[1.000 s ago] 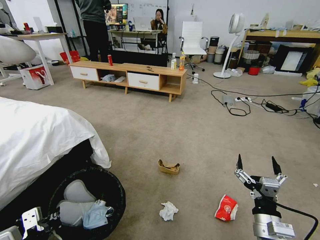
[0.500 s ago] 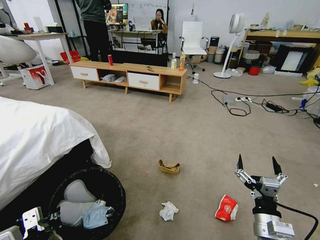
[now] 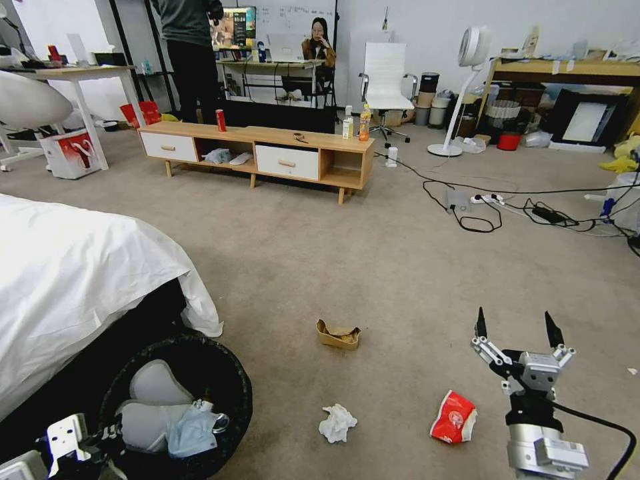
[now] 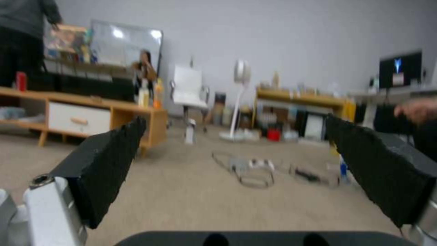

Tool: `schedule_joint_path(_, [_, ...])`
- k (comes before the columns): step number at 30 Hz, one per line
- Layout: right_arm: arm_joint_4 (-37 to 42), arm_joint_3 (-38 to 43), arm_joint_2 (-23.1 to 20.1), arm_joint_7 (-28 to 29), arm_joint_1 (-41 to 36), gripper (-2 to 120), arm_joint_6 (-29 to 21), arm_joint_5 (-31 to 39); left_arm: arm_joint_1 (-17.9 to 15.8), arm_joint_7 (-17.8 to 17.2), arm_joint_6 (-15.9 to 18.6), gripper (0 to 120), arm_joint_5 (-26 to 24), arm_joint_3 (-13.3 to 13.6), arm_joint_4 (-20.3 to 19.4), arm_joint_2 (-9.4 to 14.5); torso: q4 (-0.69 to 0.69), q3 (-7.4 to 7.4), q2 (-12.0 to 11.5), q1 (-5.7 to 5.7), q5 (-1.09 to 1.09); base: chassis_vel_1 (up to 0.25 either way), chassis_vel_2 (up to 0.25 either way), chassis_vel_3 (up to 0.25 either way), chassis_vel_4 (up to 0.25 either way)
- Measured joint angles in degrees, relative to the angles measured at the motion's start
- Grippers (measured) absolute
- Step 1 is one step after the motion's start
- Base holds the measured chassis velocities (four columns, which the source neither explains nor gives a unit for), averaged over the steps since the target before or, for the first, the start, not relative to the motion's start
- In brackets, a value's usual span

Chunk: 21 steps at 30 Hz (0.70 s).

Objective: Pick up the trash bin and place the garbage on the floor into it.

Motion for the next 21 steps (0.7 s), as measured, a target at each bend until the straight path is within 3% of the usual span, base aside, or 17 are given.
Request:
schedule_joint_path(3, [0.0,0.0,-0.7,0.6,0.2,100,-2.0,1.4,0.0,0.0,0.0,2,0.0,0.0,0.0,0.1,0.0,0.0,0.0,0.0,0.0,0.0,0.0,0.0,0.0])
schedule_joint_path(5, [1.1,0.0,-4.4,3.8,1.2,100,-12.6,9.8,0.0,0.0,0.0,2,0.0,0.0,0.1,0.2,-0.01,0.0,0.0,0.0,0.01,0.0,0.0,0.0,0.0])
schedule_joint_path(6, [1.1,0.0,-4.4,3.8,1.2,100,-12.6,9.8,0.0,0.0,0.0,2,0.0,0.0,0.1,0.2,-0.01,0.0,0.0,0.0,0.01,0.0,0.0,0.0,0.0])
schedule_joint_path(8, [3.4,0.0,-8.8,7.2,1.8,100,-22.3,21.5,0.0,0.0,0.0,2,0.0,0.0,0.2,0.4,0.0,0.0,0.0,0.0,0.0,0.0,0.0,0.0,0.0])
schedule_joint_path(9, [3.4,0.0,-8.8,7.2,1.8,100,-22.3,21.5,0.0,0.0,0.0,2,0.0,0.0,0.2,0.4,0.0,0.0,0.0,0.0,0.0,0.0,0.0,0.0,0.0])
schedule_joint_path(10, [4.9,0.1,-11.2,9.5,2.4,100,-28.9,29.5,0.0,0.1,0.0,2,0.0,0.0,0.3,0.4,0.0,0.0,0.0,0.0,-0.01,0.0,0.0,0.0,0.0])
schedule_joint_path(11, [4.9,0.1,-11.2,9.5,2.4,100,-28.9,29.5,0.0,0.1,0.0,2,0.0,0.0,0.3,0.4,0.0,0.0,0.0,0.0,-0.01,0.0,0.0,0.0,0.0])
schedule_joint_path(13, [6.5,0.2,-13.5,13.7,3.9,100,-37.0,41.9,-0.1,0.1,0.0,2,-0.1,0.0,0.4,0.5,0.01,0.0,0.0,0.0,0.01,0.0,0.0,0.0,0.0])
schedule_joint_path(14, [6.5,0.2,-13.5,13.7,3.9,100,-37.0,41.9,-0.1,0.1,0.0,2,-0.1,0.0,0.4,0.5,0.01,0.0,0.0,0.0,0.01,0.0,0.0,0.0,0.0])
schedule_joint_path(15, [7.1,0.3,-14.5,16.6,5.0,100,-42.0,49.9,-0.2,0.1,0.0,2,-0.1,0.0,0.5,0.5,0.0,0.0,0.0,0.0,0.0,0.0,0.0,0.0,0.0])
schedule_joint_path(17, [6.9,-0.1,-15.4,20.9,6.6,100,-46.9,59.2,-0.2,0.1,0.0,2,-0.1,0.1,0.5,0.6,-0.01,0.0,0.0,0.0,0.0,0.0,0.0,0.0,0.0])
schedule_joint_path(21, [5.3,-1.9,-16.2,24.2,7.9,100,-50.1,65.3,-0.2,0.1,0.0,2,-0.1,0.1,0.5,0.6,0.01,0.0,0.0,0.0,0.01,0.0,0.0,0.0,0.0])
